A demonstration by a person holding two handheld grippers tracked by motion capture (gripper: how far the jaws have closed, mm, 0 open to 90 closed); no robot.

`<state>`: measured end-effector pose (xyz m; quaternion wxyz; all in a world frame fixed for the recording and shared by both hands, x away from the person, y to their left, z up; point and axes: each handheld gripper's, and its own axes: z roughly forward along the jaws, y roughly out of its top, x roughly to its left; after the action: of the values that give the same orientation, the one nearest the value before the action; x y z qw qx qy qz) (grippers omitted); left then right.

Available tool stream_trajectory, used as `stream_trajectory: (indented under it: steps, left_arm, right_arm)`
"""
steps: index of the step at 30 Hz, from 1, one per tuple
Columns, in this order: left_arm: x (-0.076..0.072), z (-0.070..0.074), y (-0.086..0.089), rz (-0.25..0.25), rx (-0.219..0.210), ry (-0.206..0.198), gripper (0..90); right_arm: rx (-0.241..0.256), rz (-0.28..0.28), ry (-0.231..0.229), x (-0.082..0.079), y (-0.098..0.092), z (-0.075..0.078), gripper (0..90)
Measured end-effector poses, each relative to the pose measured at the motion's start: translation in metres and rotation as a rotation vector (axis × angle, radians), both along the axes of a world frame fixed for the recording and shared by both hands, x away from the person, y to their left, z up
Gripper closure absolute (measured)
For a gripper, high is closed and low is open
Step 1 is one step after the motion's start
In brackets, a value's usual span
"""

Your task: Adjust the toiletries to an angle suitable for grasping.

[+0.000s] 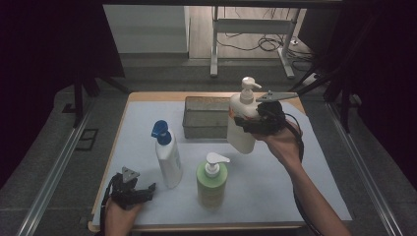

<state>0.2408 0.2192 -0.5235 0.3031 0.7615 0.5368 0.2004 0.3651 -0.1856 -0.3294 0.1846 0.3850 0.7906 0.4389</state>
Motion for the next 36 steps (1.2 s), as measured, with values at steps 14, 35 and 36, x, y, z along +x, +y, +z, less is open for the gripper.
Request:
stream_trajectory:
  steps: [14, 35, 36]
  left_arm:
    - [0.0, 0.0, 0.0, 0.0, -0.001, 0.0, 12.2]
    - [0.0, 0.0, 0.0, 0.0, -0.001, 0.001, 12.2]
    - [0.0, 0.0, 0.0, 0.0, -0.002, 0.001, 12.2]
  right_arm:
    - [0.014, -0.003, -0.007, 0.02, 0.024, 0.005, 37.1]
    - [0.037, -0.01, -0.01, 0.051, 0.062, 0.003, 37.1]
    - [0.039, -0.01, -0.01, 0.052, 0.064, 0.002, 37.2]
